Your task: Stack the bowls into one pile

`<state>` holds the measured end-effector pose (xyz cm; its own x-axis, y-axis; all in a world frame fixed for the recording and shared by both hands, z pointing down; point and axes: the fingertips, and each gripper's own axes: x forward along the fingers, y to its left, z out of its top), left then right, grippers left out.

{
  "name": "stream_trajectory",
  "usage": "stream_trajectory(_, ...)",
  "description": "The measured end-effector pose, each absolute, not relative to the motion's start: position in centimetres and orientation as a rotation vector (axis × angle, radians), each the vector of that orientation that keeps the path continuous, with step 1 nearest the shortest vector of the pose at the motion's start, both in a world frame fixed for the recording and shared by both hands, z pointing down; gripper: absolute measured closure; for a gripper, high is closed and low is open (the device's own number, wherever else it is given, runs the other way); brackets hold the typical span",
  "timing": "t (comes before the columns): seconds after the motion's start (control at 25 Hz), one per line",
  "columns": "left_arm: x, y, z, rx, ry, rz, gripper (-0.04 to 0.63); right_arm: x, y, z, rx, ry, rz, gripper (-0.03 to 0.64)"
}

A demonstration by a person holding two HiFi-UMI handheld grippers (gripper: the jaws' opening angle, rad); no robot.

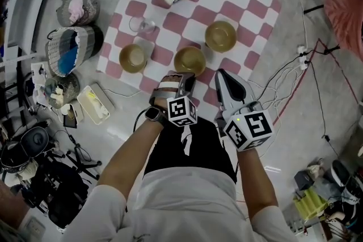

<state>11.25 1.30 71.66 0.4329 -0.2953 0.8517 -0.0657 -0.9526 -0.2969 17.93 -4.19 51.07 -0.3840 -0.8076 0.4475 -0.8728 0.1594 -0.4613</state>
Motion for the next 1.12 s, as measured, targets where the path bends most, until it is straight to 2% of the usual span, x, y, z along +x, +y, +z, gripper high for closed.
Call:
stream_trajectory(0.6, 10.1, 0.1, 67.6, -2.449, 0.386, -1.463, 0.578, 16.4, -4.5, 48.6, 1.686, -2.335, 0.984, 0.606)
stream_trajectory(1.12, 1.8, -1.7, 62.3, -2.399, 0.562, -1.431, 0.578, 10.2, -4.4, 44.4, 1.650, -2.406, 0.876, 0.606)
